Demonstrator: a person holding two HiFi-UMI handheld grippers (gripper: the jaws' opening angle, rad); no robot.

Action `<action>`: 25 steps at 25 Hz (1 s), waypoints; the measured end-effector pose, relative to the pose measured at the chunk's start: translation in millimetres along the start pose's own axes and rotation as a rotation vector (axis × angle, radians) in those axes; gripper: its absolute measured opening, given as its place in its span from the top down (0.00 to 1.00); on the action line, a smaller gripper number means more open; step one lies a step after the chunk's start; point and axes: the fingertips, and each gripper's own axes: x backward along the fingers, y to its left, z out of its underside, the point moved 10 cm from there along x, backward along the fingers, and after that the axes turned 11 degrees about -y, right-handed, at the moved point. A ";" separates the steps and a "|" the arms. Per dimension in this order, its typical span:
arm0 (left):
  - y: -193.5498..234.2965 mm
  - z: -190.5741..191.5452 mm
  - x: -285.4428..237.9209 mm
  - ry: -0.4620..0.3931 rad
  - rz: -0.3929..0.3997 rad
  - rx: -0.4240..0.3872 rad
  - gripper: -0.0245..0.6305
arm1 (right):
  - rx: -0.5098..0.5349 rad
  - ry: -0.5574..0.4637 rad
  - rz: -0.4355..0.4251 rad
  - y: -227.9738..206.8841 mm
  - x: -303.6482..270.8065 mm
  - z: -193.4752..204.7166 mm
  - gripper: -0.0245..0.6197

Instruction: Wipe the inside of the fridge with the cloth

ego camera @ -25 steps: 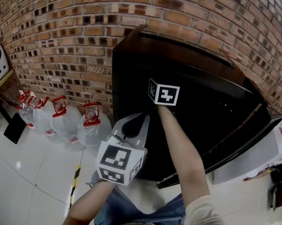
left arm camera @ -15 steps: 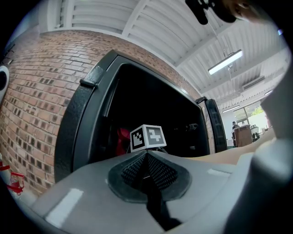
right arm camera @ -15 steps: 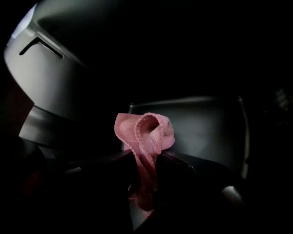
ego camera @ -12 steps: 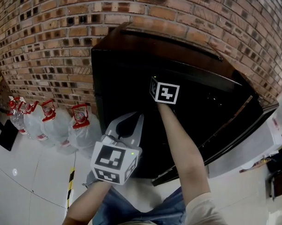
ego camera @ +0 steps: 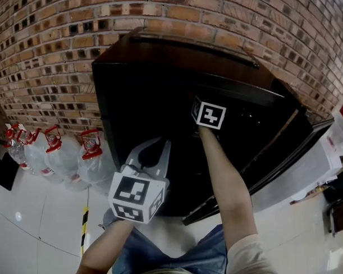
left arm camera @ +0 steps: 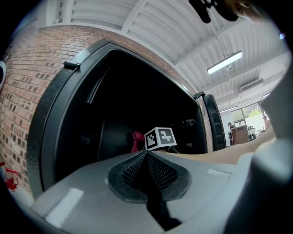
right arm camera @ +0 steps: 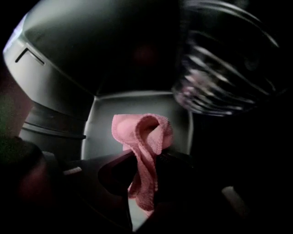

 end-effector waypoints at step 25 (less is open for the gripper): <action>-24.8 8.6 -4.6 0.021 -0.014 -0.019 0.97 | -0.045 -0.072 0.003 5.1 140.8 -21.2 0.80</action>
